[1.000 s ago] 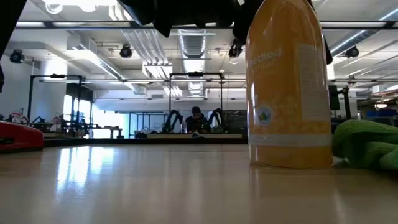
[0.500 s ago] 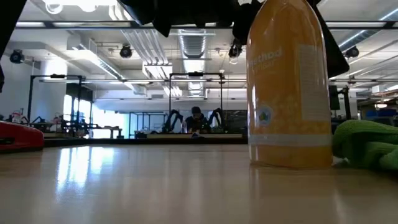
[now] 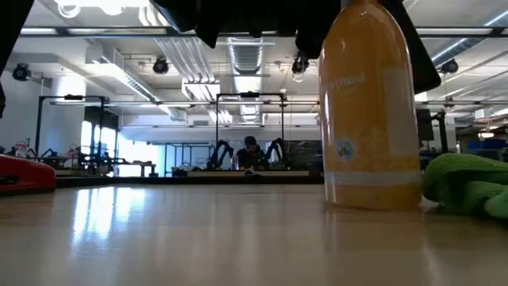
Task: Apply microfiber cloth
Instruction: Spray the front screen of the blue cellphone with the yellow spray bottle
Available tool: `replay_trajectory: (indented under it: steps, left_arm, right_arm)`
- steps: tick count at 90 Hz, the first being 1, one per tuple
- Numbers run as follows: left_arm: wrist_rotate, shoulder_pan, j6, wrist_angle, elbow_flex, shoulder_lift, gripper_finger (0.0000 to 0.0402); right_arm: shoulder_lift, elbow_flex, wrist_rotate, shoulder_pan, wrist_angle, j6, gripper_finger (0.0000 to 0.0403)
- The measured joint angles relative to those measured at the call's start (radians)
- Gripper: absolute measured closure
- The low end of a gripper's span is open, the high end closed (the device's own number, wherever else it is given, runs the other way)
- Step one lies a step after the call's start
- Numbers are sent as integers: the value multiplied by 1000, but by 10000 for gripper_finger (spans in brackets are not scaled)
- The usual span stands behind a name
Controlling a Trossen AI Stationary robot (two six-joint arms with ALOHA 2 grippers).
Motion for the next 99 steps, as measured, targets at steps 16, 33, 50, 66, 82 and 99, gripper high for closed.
replay_trajectory:
  steps: [16, 33, 50, 66, 82, 99]
  left_arm:
    - [11, 3, -2, -79, 0, -32, 116]
    - [11, 24, -4, -156, -2, -83, 91]
    - [11, 27, -3, -192, -2, -113, 90]
    - [11, 27, -7, -230, -2, -131, 90]
    - [11, 27, -18, -280, -2, -153, 90]
    - [11, 27, -18, -384, -2, -182, 90]
  right_arm:
    - [-21, 0, 56, -1, 0, -31, 394]
    - [-22, -5, 91, 0, -17, -114, 394]
    - [-14, -50, 109, 46, -15, -209, 394]
    - [-12, -97, 228, 127, -60, -212, 394]
    - [-12, -165, 313, 205, -104, -151, 394]
    - [68, -220, 313, 270, -107, -132, 394]
